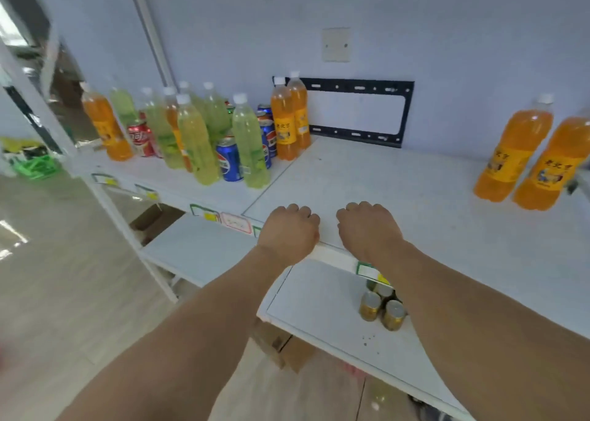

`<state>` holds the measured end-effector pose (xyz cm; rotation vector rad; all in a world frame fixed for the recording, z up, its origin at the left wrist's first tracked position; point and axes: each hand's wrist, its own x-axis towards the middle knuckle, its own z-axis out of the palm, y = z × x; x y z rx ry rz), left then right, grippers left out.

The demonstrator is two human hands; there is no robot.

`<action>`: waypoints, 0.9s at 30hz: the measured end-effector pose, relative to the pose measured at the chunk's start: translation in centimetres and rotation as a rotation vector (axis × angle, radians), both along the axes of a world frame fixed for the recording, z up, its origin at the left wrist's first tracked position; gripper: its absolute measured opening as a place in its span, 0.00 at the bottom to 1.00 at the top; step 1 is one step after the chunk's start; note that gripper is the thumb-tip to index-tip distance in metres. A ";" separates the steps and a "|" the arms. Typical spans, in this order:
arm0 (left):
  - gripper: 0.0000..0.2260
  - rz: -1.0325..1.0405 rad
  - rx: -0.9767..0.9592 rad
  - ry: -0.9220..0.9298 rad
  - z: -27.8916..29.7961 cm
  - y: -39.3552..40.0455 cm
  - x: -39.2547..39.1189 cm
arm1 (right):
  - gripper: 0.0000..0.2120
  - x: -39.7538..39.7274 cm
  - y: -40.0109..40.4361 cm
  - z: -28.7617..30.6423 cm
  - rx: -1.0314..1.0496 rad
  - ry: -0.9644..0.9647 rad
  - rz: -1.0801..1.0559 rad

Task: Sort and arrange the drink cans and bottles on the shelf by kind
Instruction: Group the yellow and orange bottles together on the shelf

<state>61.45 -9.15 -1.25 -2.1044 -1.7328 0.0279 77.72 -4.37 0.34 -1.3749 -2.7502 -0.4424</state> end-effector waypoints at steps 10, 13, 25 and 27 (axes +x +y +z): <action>0.14 0.158 0.127 -0.148 1.8 -2.1 -17.2 | 0.11 -17.9 -0.9 1.7 -0.039 0.149 -0.009; 0.17 0.266 0.226 -0.555 2.1 -0.4 -20.5 | 0.15 -21.4 0.0 2.3 -0.126 0.348 -0.148; 0.41 0.448 0.256 -1.453 -0.4 11.3 -29.3 | 0.41 -28.2 11.1 0.6 -0.461 1.257 -0.361; 0.38 0.417 0.257 -1.499 -1.0 12.2 -30.1 | 0.38 -28.4 12.0 0.4 -0.478 1.285 -0.340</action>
